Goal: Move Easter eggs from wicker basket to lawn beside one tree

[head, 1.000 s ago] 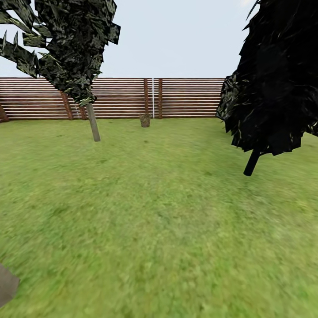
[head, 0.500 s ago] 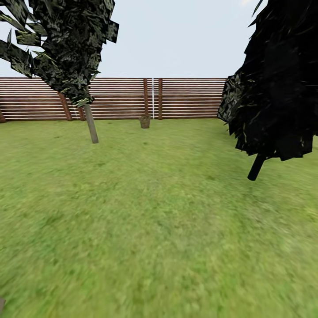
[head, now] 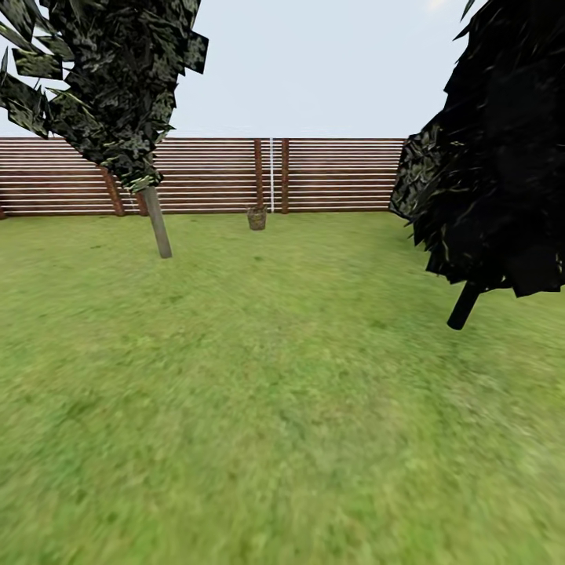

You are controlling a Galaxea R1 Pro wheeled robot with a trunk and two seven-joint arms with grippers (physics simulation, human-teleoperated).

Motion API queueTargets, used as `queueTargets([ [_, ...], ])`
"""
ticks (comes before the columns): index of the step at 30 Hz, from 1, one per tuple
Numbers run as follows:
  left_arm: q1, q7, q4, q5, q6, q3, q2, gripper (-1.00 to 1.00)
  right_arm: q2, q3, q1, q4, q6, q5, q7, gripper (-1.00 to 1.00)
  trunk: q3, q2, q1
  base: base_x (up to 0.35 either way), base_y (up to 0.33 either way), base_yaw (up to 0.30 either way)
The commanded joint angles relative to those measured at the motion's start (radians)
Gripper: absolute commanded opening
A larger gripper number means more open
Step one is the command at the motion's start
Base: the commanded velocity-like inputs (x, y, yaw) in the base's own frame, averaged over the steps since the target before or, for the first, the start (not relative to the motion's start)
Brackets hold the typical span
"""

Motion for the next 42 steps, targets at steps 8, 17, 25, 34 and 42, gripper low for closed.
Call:
queueTargets([
  [8, 0.000, 0.000, 0.000, 0.001, -0.002, 0.006, 0.000, 1.00, 0.000, 0.000, -0.001, 0.001, -0.003, 0.004, 0.000, 1.00, -0.001, 0.000, 0.001, 0.327, 0.000, 0.000],
  [17, 0.000, 0.000, 0.000, 0.001, -0.002, 0.006, 0.000, 1.00, 0.000, 0.000, -0.001, 0.001, -0.003, 0.004, 0.000, 1.00, -0.001, 0.000, 0.001, 0.327, 0.000, 0.000],
  [25, 0.000, 0.000, 0.000, 0.001, -0.002, 0.006, 0.000, 1.00, 0.000, 0.000, -0.001, 0.001, -0.003, 0.004, 0.000, 1.00, -0.001, 0.000, 0.001, 0.327, 0.000, 0.000],
  [34, 0.000, 0.000, 0.000, 0.001, -0.002, 0.006, 0.000, 1.00, 0.000, 0.000, -0.001, 0.001, -0.003, 0.004, 0.000, 1.00, -0.001, 0.000, 0.001, 0.327, 0.000, 0.000],
  [42, 0.000, 0.001, 0.000, 0.001, -0.002, 0.006, 0.000, 1.00, 0.000, 0.000, -0.001, 0.001, -0.003, 0.004, 0.000, 1.00, -0.001, 0.000, 0.001, 0.327, 0.000, 0.000],
])
